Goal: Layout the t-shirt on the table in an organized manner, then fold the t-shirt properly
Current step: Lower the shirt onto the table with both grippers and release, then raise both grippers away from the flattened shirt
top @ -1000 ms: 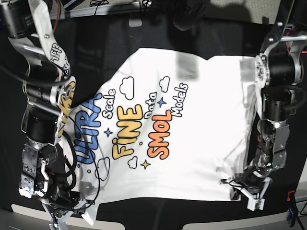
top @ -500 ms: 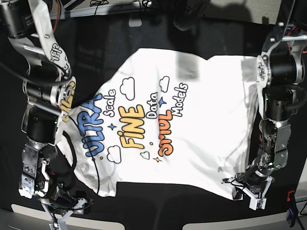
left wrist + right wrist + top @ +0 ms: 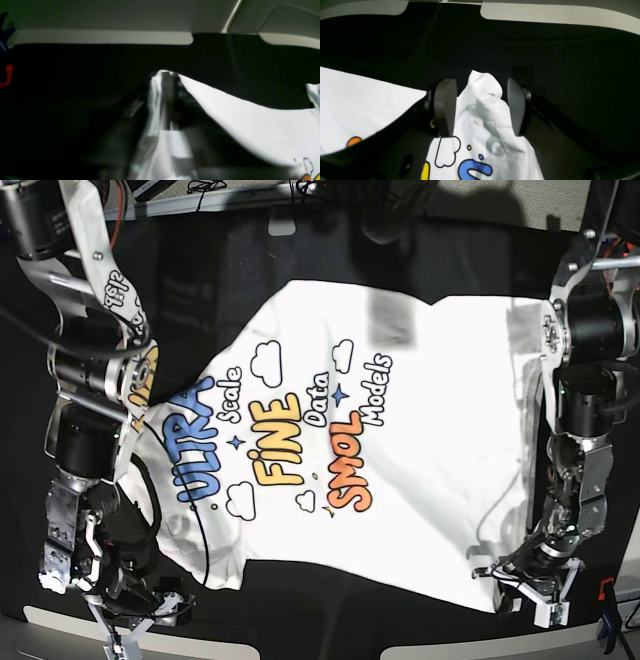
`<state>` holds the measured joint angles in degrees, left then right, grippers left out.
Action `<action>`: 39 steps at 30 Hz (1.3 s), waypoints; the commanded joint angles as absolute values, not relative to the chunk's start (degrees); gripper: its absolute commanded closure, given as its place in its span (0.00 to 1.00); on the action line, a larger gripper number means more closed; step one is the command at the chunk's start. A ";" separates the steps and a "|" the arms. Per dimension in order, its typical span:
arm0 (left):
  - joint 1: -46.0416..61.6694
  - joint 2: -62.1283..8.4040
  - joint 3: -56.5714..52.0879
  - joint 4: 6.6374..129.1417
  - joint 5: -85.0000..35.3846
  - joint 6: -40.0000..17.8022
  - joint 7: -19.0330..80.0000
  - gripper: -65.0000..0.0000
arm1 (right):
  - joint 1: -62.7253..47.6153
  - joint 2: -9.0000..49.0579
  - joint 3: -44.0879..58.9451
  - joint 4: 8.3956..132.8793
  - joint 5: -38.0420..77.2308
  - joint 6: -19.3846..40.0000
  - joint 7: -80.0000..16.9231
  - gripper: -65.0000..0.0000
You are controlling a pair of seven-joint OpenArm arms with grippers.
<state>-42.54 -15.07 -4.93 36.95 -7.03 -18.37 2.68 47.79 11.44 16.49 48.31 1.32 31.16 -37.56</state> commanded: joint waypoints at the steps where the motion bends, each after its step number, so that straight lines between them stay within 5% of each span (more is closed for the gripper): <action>1: -44.95 -15.57 -5.08 37.85 -7.53 -18.39 -0.10 0.69 | 50.30 11.90 16.47 49.23 2.09 31.07 -36.49 0.51; 11: -44.97 -15.59 -5.08 37.85 -7.55 -18.44 -0.12 0.64 | 50.30 11.92 16.47 49.23 2.11 31.20 -37.78 0.51; 17: -45.56 -15.59 -5.08 44.29 -12.43 -32.73 20.23 0.64 | 48.03 14.17 16.49 52.18 11.68 39.77 -39.00 0.51; 29: -31.97 -15.59 -5.08 88.01 -26.15 -33.04 46.06 0.64 | 22.68 15.90 16.51 84.31 17.67 40.00 -46.61 0.51; 39: -5.39 -15.59 -5.08 114.91 -28.99 -33.06 49.69 0.64 | -5.23 17.10 16.21 111.53 21.78 40.00 -46.92 0.51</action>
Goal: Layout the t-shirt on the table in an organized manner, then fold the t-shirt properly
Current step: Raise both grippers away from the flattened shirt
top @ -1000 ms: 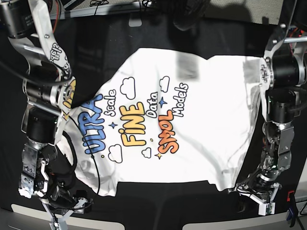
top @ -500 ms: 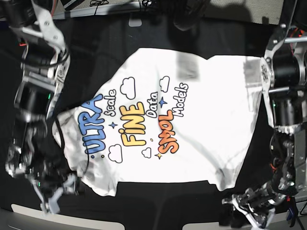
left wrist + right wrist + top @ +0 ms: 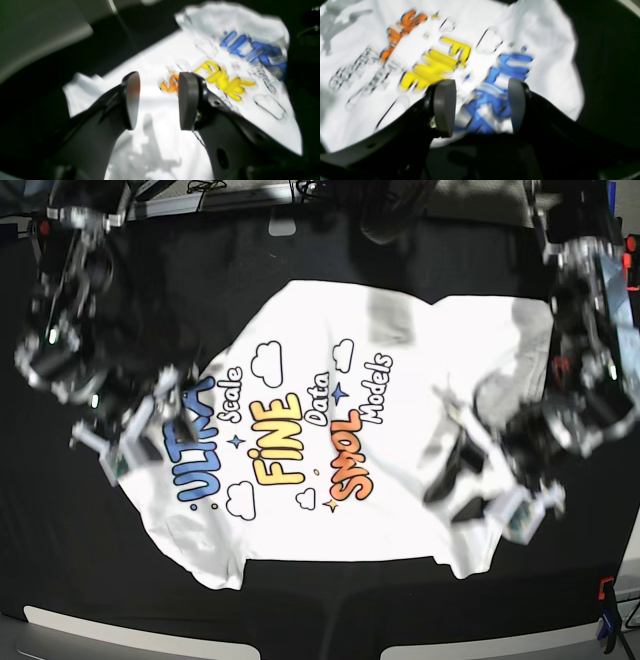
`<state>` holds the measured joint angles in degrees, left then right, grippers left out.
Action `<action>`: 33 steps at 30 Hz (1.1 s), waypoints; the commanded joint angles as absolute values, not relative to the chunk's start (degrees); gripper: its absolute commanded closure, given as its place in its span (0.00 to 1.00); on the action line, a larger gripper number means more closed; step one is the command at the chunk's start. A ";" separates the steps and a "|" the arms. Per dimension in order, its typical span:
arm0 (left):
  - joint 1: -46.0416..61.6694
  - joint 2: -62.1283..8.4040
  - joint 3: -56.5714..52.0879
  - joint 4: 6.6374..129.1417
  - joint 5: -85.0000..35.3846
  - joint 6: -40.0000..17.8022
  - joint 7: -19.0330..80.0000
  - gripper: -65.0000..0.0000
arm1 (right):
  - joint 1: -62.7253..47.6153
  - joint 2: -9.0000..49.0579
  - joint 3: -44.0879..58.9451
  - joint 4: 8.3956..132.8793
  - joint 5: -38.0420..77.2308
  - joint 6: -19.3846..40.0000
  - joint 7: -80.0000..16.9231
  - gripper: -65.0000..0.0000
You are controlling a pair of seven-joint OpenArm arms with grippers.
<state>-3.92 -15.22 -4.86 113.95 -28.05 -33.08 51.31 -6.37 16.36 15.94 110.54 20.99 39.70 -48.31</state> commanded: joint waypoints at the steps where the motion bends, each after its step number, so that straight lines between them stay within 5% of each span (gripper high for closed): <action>1: -3.16 -15.57 -5.08 115.68 -28.99 -33.06 49.69 0.64 | -7.49 17.89 15.70 112.88 22.52 40.00 -46.94 0.51; 6: 6.85 -15.57 -5.08 116.44 -29.02 -33.08 49.45 0.64 | -16.16 26.02 7.94 116.77 19.55 40.00 -46.94 0.51; 12: 15.27 -15.57 -5.08 116.44 -29.04 -33.06 44.84 0.64 | -17.15 37.21 -9.08 116.88 -2.50 40.00 -36.36 0.51; 16: 18.50 -15.57 -5.08 116.46 -29.06 -33.06 44.51 0.64 | -17.12 41.47 -20.91 116.81 -16.69 31.31 -32.12 0.51; 22: 22.46 -15.55 -5.08 116.46 -31.51 -33.26 45.34 0.64 | -13.96 41.08 -32.80 112.68 -26.52 21.65 -32.14 0.51; 29: 24.93 -15.55 -5.08 116.46 -33.06 -33.28 45.39 0.64 | -6.33 38.20 -40.27 103.44 -27.51 20.49 -32.18 0.51; 33: 24.91 -15.57 -5.08 116.46 -33.08 -33.28 45.36 0.64 | -3.90 37.65 -44.14 101.56 -27.51 20.49 -32.73 0.65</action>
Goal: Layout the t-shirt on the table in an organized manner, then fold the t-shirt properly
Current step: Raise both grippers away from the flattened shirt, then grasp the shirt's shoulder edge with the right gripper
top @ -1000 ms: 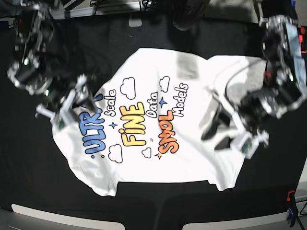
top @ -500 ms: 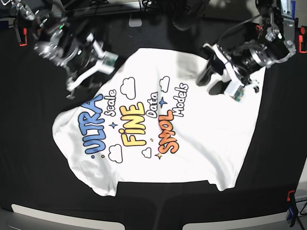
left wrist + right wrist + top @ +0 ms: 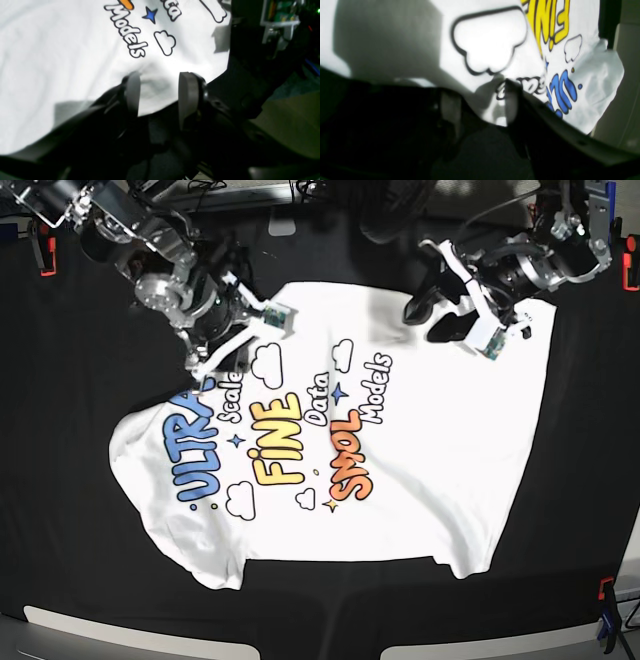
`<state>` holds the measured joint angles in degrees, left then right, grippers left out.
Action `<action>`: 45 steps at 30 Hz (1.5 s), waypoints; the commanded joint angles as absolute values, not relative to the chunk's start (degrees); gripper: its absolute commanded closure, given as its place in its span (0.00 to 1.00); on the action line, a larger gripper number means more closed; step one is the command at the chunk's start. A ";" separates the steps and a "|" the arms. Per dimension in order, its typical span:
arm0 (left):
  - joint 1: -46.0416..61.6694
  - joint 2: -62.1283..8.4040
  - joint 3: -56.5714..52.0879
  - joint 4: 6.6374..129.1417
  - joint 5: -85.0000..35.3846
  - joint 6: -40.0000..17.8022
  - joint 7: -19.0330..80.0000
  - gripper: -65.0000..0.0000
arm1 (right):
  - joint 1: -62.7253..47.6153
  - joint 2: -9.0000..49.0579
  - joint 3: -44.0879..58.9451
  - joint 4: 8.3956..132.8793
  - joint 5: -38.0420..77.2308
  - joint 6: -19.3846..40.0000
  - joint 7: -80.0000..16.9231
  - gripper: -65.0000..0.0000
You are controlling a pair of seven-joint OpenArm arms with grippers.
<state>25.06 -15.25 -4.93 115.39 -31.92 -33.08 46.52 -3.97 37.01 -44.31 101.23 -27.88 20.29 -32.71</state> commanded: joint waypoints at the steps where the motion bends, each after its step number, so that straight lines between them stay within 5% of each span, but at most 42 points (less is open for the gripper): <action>1: 24.91 -15.57 -5.08 116.46 -33.08 -33.28 45.36 0.64 | -3.66 37.63 -44.97 101.60 -27.51 20.47 -33.89 0.70; 7: 24.88 -15.57 -5.08 116.46 -33.06 -33.28 45.34 0.64 | -3.53 37.63 -47.03 102.00 -27.51 18.57 -37.12 1.00; 23: 24.75 -15.57 -5.08 116.46 -33.06 -33.28 45.34 0.64 | 9.50 36.77 -46.83 108.77 -23.53 7.62 -40.14 1.00; 41: 24.75 -15.57 -5.08 116.46 -33.06 -33.28 45.34 0.64 | 22.04 15.64 -45.71 87.02 -19.27 7.62 -46.24 1.00; 42: 24.77 -15.57 -5.08 116.46 -33.08 -33.28 45.34 0.64 | 22.06 14.96 -45.71 87.02 -19.27 7.62 -47.46 0.98; 45: 24.77 -15.57 -5.08 116.46 -33.06 -33.28 45.34 0.64 | 22.09 13.10 -45.71 87.05 -19.31 7.57 -48.95 0.65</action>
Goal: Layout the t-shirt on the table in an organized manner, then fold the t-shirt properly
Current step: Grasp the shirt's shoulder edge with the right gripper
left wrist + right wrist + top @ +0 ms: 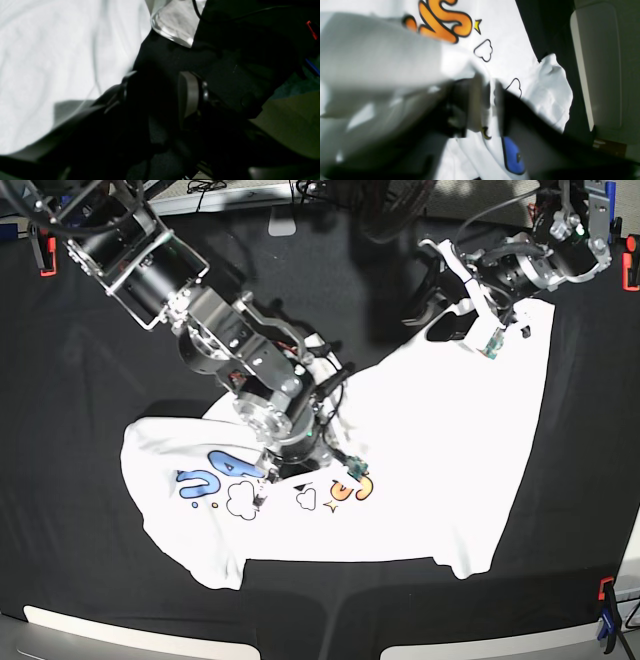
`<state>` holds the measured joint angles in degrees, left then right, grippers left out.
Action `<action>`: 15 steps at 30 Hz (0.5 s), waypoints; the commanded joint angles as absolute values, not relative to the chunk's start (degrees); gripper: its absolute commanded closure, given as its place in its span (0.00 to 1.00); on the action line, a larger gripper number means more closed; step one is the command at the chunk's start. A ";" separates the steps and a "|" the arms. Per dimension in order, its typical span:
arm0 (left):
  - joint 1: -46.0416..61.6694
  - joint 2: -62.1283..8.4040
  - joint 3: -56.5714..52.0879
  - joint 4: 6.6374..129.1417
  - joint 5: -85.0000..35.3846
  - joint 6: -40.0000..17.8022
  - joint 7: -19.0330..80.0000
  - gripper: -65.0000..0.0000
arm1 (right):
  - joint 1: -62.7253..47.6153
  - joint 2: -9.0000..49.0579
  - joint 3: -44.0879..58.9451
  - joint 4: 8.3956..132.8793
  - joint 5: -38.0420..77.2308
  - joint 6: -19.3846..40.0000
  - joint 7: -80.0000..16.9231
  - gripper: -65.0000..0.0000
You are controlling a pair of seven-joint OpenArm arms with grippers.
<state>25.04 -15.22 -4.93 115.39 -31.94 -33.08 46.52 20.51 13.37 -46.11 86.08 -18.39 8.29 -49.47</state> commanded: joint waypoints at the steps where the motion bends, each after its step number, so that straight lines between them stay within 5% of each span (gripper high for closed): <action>1: 24.77 -15.57 -5.08 116.46 -33.06 -33.28 45.36 0.64 | 22.09 12.47 -45.71 87.05 -19.49 7.44 -49.50 0.57; 3: 24.77 -15.57 -5.08 116.46 -33.06 -33.28 45.36 0.64 | 22.09 11.09 -45.71 87.15 -19.77 7.29 -51.83 0.51; 15: 24.75 -15.57 -5.08 116.46 -33.08 -33.28 45.34 0.64 | 13.67 10.81 -45.78 107.50 -21.61 8.19 -58.15 0.51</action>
